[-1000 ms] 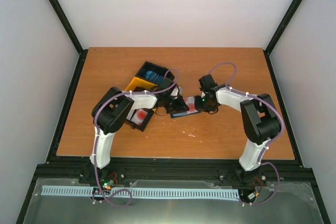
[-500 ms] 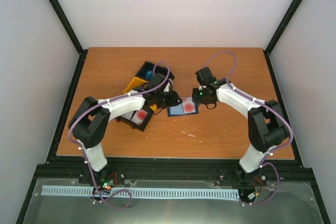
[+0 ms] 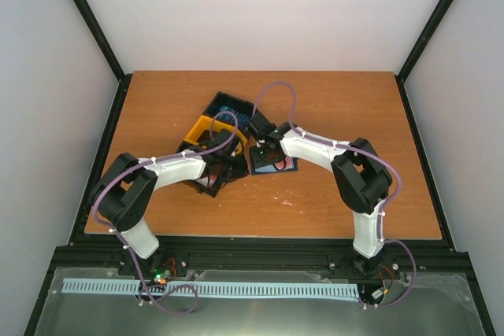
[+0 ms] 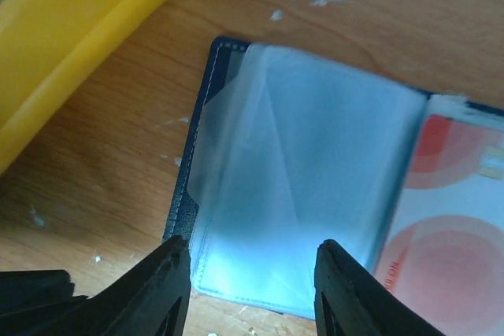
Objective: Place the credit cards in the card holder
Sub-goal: Insert the credit card into the card holder.
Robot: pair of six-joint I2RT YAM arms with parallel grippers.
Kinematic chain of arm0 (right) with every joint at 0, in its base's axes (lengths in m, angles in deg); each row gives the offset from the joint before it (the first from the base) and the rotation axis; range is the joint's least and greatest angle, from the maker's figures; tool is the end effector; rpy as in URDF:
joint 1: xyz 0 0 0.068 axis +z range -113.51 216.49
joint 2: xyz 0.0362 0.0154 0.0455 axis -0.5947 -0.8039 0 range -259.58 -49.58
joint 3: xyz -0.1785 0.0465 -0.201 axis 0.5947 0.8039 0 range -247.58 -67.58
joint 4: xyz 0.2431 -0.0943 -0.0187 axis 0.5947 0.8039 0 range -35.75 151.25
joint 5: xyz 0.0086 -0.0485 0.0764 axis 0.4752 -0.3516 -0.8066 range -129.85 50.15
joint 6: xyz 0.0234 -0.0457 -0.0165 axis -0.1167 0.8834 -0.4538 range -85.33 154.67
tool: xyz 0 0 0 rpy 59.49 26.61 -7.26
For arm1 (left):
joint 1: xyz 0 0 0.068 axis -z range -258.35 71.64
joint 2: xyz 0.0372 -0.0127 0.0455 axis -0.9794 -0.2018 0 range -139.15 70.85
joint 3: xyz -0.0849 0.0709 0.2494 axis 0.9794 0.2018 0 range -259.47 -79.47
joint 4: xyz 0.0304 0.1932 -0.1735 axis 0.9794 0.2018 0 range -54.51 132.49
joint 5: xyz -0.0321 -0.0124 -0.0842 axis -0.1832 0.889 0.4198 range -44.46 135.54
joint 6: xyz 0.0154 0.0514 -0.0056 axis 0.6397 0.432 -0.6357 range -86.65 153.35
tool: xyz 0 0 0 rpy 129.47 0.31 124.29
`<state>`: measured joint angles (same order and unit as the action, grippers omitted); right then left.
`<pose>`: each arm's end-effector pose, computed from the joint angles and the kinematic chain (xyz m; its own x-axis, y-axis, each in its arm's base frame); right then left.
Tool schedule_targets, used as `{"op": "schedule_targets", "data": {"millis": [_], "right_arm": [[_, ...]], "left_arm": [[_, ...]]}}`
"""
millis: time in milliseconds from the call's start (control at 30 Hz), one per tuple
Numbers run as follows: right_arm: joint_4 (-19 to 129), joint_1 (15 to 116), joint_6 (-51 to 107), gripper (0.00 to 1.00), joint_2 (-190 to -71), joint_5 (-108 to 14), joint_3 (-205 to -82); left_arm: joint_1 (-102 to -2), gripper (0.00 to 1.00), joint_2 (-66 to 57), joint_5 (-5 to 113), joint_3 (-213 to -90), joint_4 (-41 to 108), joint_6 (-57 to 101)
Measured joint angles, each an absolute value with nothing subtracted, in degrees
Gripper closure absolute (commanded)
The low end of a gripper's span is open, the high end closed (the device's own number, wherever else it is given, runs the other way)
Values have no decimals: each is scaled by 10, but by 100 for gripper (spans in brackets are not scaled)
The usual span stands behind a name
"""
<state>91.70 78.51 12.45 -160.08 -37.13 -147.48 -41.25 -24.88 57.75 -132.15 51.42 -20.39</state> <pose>0.2943 0.2629 0.1860 -0.8858 -0.2897 -0.3625 -0.3462 0.9327 0.1006 0.2526 -0.2006 0.1595 -0.9498 -0.2697 -0.1587 -0.1508 0.8390 -0.5228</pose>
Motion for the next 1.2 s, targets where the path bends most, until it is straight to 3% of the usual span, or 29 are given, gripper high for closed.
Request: {"op": "schedule_targets", "data": {"millis": [500, 1200], "right_arm": [[940, 796, 152, 39, -1641, -360, -1488], [954, 797, 119, 57, -1639, -263, -1491]], "left_arm": [[-424, 87, -256, 614, -1294, 455, -232], [-432, 87, -256, 617, -1290, 441, -242]]}}
